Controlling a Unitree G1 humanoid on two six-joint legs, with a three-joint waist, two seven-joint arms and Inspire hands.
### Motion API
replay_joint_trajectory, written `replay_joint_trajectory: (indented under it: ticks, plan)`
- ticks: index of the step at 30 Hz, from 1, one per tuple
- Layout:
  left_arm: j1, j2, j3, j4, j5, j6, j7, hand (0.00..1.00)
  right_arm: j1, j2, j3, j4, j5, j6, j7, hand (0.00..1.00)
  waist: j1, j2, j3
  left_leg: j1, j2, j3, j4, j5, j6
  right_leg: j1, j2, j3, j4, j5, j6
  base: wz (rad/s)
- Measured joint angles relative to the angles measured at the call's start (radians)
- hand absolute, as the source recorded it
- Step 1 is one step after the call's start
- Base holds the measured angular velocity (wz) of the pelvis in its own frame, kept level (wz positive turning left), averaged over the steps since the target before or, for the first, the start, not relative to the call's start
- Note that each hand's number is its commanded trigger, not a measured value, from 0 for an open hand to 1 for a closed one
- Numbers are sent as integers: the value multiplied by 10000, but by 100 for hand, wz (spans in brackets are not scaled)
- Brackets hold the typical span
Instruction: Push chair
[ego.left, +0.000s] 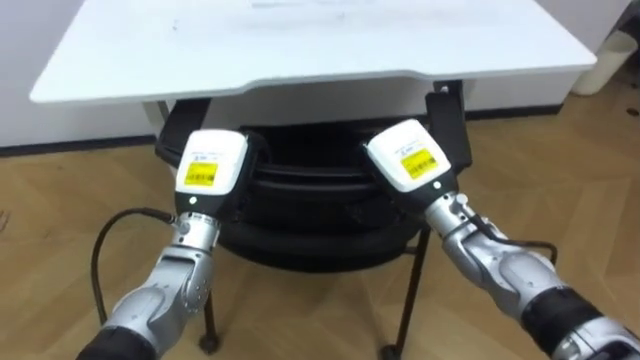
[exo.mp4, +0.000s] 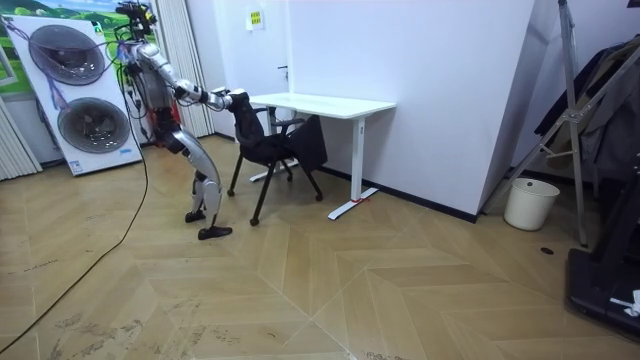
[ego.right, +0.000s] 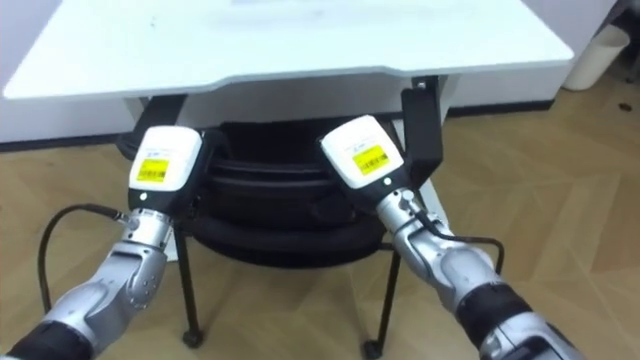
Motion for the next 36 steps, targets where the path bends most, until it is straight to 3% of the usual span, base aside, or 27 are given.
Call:
replay_joint_trajectory:
  ticks: [4,8,10,12,15,19,20,21,22,26,31,36]
  plan:
    - [1,85,23,-160,18,-40,0,100,22,2,-136,-42,-162,-45,-199,100,-233,-50,-36,-99,-183,88,-257,155,266,39,-153,54,-372,277,99,0]
    - [0,203,61,-337,16,-58,-107,100,21,30,-151,-120,-164,3,-214,100,-289,-84,-39,-139,-185,136,-369,193,331,37,-145,61,-590,388,140,-1]
    - [0,213,162,-351,28,-141,-230,100,29,70,-151,-127,-168,48,-208,100,-289,-94,-33,-84,-183,136,-454,217,324,115,-91,61,-736,450,129,0]
    - [1,233,221,-349,81,-174,-304,100,46,144,-171,-93,-168,69,-169,100,-268,-183,27,32,-199,115,-654,292,297,259,-111,35,-847,471,118,5]
    - [-6,333,246,-434,115,-227,-409,100,165,263,-210,-133,-167,210,-241,100,-299,-331,16,88,-266,-54,-1015,479,202,370,-129,-121,-1179,531,165,13]
    - [-41,379,245,-507,125,-271,-703,100,350,316,-189,-197,-45,371,-264,100,-284,-411,37,257,-254,-254,-1244,596,134,648,-101,-350,-1463,628,38,13]
    - [-40,383,245,-515,125,-278,-708,76,360,315,-189,-208,-44,377,-266,100,-284,-421,43,266,-254,-265,-1257,600,128,662,-100,-363,-1476,628,38,6]
    - [-39,409,245,-567,125,-279,-736,0,364,308,-189,-236,-38,386,-266,51,-274,-439,53,246,-252,-267,-1261,599,127,663,-95,-362,-1479,628,38,0]
    - [-39,451,252,-652,124,-276,-825,0,365,309,-186,-249,-2,391,-265,0,-260,-465,48,227,-235,-271,-1262,601,124,657,-78,-369,-1507,631,41,0]
    - [-34,653,298,-1062,121,-268,-1243,0,424,371,-186,-251,211,401,-197,0,-41,-714,16,260,-101,-244,-1310,625,91,674,60,-369,-1672,748,-61,-6]
    - [12,190,881,-1095,-92,-296,-2187,0,563,443,-192,-241,1150,315,784,0,209,-845,-39,808,40,-277,-1673,691,21,1332,217,-467,-2140,826,-117,0]
    - [61,135,1099,-1275,-94,-299,-2405,0,609,414,-256,-386,1639,115,993,0,219,-940,-65,922,22,-397,-2021,863,-53,1410,214,-600,-2335,861,-177,7]
